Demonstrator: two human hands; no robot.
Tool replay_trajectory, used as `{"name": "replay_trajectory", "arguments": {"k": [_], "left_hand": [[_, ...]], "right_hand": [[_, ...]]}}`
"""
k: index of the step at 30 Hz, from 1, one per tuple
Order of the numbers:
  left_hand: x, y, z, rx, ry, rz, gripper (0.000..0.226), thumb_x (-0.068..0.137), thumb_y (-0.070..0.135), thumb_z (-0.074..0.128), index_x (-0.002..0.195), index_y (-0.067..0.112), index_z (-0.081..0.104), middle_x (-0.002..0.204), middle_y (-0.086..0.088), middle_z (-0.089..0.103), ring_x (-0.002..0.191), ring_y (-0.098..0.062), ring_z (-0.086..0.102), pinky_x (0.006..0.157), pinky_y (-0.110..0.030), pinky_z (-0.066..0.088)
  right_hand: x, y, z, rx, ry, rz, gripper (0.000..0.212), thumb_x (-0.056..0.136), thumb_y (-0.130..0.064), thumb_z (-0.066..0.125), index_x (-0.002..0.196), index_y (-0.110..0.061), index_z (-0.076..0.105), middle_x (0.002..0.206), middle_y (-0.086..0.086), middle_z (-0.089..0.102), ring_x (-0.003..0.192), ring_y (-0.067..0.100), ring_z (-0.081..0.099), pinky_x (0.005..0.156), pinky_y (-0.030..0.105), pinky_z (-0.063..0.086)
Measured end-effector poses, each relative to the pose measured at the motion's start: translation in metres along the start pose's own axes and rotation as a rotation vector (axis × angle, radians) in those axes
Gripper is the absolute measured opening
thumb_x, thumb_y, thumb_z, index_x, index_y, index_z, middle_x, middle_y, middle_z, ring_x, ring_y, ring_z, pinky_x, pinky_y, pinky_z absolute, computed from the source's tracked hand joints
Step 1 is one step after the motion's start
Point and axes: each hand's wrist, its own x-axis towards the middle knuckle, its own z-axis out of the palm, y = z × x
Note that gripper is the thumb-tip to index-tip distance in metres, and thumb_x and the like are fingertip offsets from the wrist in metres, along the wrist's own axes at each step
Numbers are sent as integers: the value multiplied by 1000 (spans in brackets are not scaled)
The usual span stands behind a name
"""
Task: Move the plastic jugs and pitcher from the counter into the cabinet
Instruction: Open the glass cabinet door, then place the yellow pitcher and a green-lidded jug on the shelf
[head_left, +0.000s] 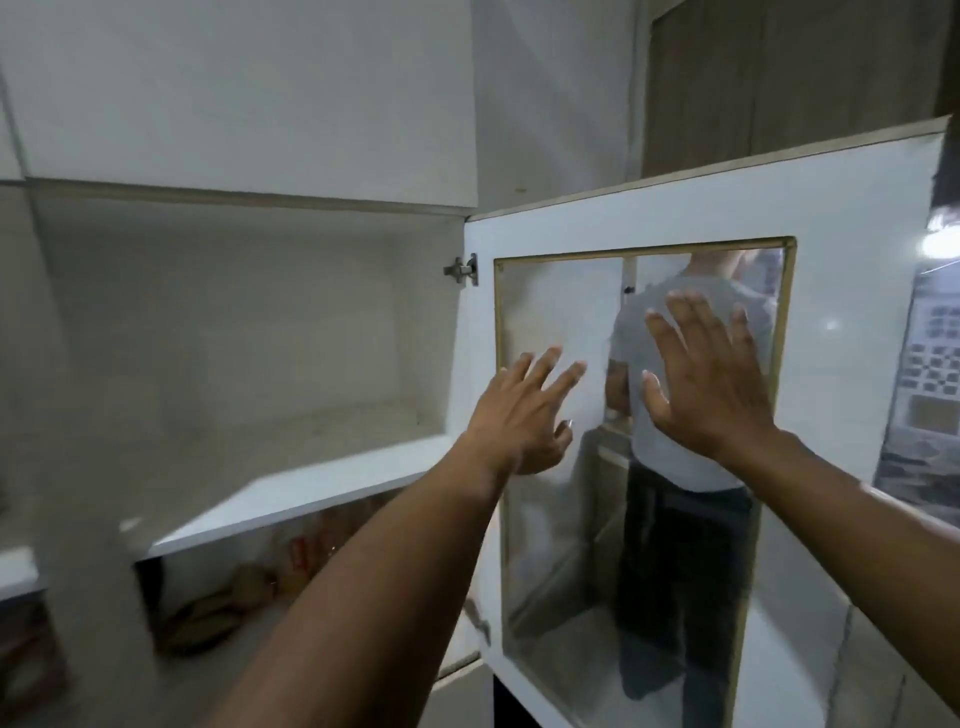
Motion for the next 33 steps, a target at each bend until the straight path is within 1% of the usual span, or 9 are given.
{"name": "replay_trajectory", "arguments": {"k": [2, 5, 7, 10, 14, 17, 22, 28, 33], "left_hand": [[-48, -38, -10, 13, -40, -111, 76, 96, 46, 45, 161, 32, 6, 171, -5, 3, 156, -35, 8, 122, -55, 21], [-127, -100, -36, -1, -97, -322, 78, 96, 42, 48, 161, 30, 7, 171, -6, 4, 155, -34, 9, 123, -55, 17], [-191, -142, -55, 41, -136, -475, 78, 96, 43, 48, 161, 31, 7, 171, -6, 5, 155, -34, 11, 123, -54, 18], [-296, -203, -86, 101, -167, -732, 78, 96, 46, 47, 161, 30, 6, 170, -8, 7, 154, -35, 16, 121, -54, 23], [-440, -265, -133, 156, -170, -1084, 80, 93, 47, 51, 160, 30, 11, 168, -7, 16, 149, -35, 27, 116, -54, 33], [-543, -298, -163, 169, -195, -1318, 81, 93, 47, 52, 160, 29, 11, 167, -9, 18, 148, -36, 29, 115, -53, 34], [-680, -329, -182, 122, -136, -1610, 81, 92, 41, 57, 159, 22, 17, 155, -18, 35, 138, -40, 42, 110, -48, 41], [-791, -359, -147, -27, 8, -1916, 68, 93, 33, 62, 150, 6, 36, 147, -21, 50, 134, -37, 48, 102, -37, 42], [-853, -394, -86, -134, 238, -2225, 55, 89, 36, 63, 132, 2, 55, 134, -21, 61, 122, -36, 58, 91, -34, 45]], "right_hand": [[6, -57, 6, 155, -62, -56, 69, 86, -40, 49, 148, -10, 42, 158, 19, 36, 150, 36, 28, 122, 59, 12], [16, -157, 10, 345, -126, -184, 64, 84, -38, 52, 142, -10, 49, 147, 17, 50, 139, 35, 43, 116, 56, 30], [17, -233, 4, 483, -168, -277, 64, 82, -37, 52, 140, -9, 51, 140, 17, 56, 132, 35, 50, 111, 52, 36], [14, -352, -10, 656, -247, -413, 62, 86, -33, 60, 143, -12, 49, 141, 15, 55, 130, 35, 51, 110, 48, 36], [3, -508, -40, 824, -360, -623, 62, 90, -35, 57, 147, -17, 43, 144, 11, 52, 132, 32, 50, 108, 43, 40], [-13, -617, -66, 943, -443, -744, 59, 87, -37, 59, 142, -17, 49, 140, 12, 56, 129, 33, 51, 106, 45, 43], [-61, -766, -93, 1097, -608, -894, 57, 83, -43, 61, 133, -15, 56, 126, 14, 64, 119, 33, 60, 99, 43, 49], [-122, -899, -81, 1186, -941, -907, 58, 88, -38, 63, 140, -15, 52, 139, 11, 59, 126, 29, 56, 104, 40, 47], [-158, -1014, -39, 1224, -1186, -890, 59, 89, -38, 65, 140, -11, 51, 138, 14, 59, 122, 30, 59, 87, 27, 40]]}}
